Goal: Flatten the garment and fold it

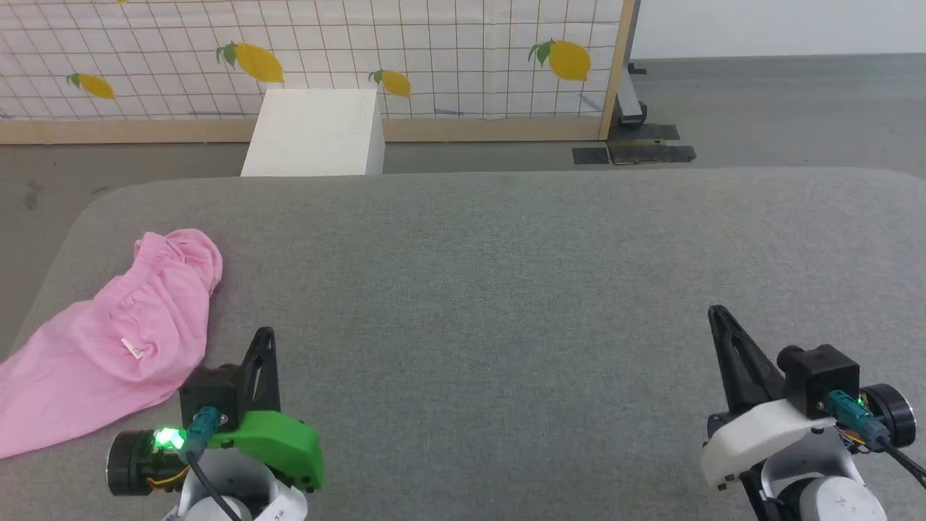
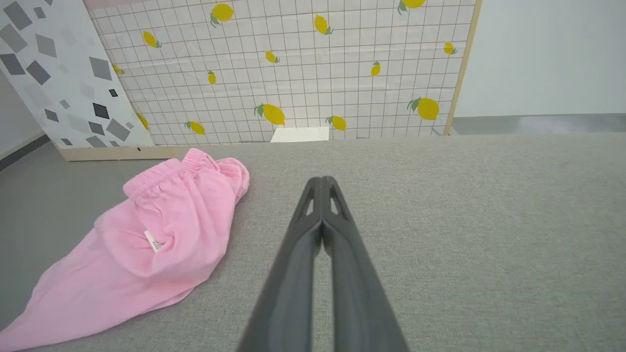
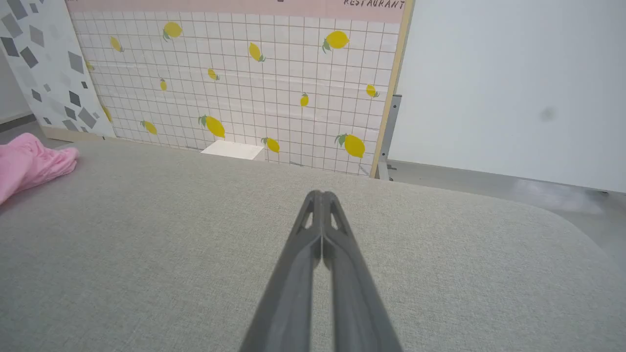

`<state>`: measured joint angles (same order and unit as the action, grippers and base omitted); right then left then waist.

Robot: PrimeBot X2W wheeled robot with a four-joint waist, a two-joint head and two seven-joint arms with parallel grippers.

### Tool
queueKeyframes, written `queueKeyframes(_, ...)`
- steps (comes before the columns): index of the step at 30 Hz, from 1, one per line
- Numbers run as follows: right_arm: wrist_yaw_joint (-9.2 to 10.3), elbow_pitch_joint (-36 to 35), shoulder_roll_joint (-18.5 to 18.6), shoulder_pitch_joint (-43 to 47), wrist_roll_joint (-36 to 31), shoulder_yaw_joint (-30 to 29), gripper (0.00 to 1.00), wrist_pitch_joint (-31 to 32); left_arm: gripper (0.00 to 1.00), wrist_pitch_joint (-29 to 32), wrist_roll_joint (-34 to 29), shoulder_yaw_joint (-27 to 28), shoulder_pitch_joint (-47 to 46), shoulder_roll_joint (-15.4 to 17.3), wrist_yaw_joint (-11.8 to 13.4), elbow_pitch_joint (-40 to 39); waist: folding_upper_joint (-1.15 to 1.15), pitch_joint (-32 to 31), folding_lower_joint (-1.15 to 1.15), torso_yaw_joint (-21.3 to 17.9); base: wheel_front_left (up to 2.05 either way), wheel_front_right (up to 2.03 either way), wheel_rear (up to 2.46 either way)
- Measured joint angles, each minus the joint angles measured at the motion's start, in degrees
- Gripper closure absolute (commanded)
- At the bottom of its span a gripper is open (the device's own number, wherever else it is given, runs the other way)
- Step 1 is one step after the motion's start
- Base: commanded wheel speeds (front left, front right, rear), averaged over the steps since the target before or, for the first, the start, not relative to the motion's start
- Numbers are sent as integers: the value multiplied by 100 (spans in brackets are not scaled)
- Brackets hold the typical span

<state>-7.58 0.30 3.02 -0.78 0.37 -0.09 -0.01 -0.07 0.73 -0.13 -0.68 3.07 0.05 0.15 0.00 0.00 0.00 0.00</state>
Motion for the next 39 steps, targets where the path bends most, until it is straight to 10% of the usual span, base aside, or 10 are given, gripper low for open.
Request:
queueKeyframes(32, 0, 0, 0, 0, 0, 0, 100, 0, 100, 0, 0, 1, 0, 0, 0, 0, 0, 0, 0, 0, 0, 0, 0)
queueKeyframes(33, 0, 1, 1, -1, 1, 0, 0, 0, 0, 0, 4, -1, -1, 1, 1, 1, 0, 0, 0, 0, 0, 0, 0)
queueKeyframes(39, 0, 4, 3, -1, 1, -2, 0, -1, 0, -1, 31, -19, -1, 1, 1, 7, 0, 0, 0, 0, 0, 0, 0)
